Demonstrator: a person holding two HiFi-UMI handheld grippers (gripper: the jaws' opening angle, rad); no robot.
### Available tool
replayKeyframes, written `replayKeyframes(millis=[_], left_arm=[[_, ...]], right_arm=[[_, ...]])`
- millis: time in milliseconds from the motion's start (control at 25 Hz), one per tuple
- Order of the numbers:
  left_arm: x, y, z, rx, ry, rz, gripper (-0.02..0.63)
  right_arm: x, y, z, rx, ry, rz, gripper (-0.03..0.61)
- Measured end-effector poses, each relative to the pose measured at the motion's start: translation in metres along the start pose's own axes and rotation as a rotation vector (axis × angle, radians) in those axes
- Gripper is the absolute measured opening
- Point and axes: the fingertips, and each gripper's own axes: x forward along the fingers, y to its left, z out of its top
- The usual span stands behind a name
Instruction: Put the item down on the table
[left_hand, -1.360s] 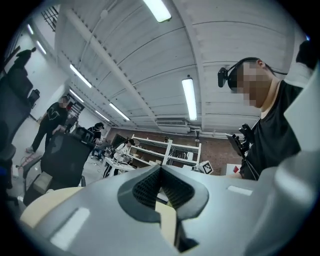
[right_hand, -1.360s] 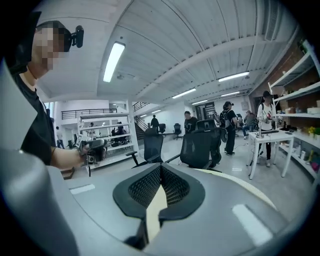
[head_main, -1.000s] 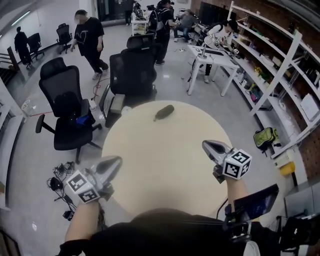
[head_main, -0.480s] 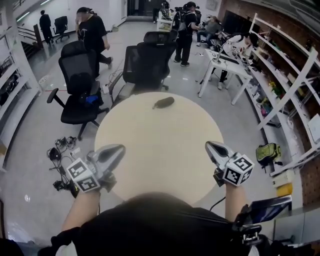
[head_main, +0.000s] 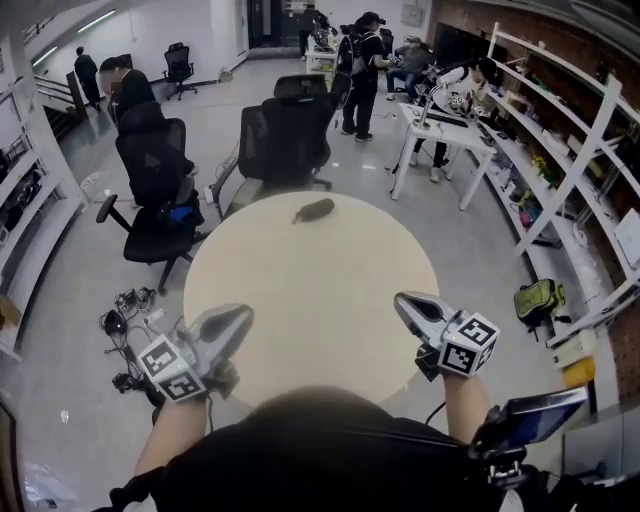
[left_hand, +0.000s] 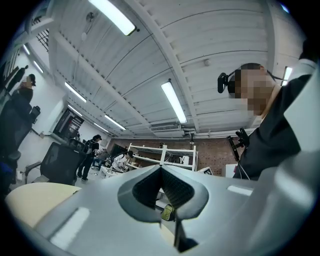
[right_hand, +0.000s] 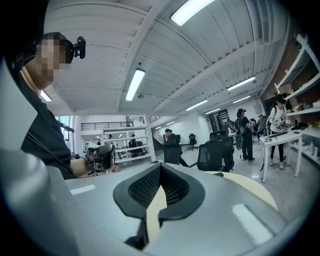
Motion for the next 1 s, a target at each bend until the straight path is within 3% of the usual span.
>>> replayKeyframes(millis=[280,560,1000], left_arm=[[-0.02,0.02,0.015,0.015,-0.003,-0.034,0.0],[-0.038,0.04,0.02,-0.007,-0.008,-0.022,0.0],[-0.034,0.038,0.015,-0.013,0.002,-0.045,0.0]], right_arm=[[0.024,0.018,-0.004,-0.021,-0.013,-0.041,0.012],[0.051,0.038,0.001,-0.068,0.005,-0.027,0.012],[0.046,0.03,-0.004,-0.037,0.0,-0.044,0.012]])
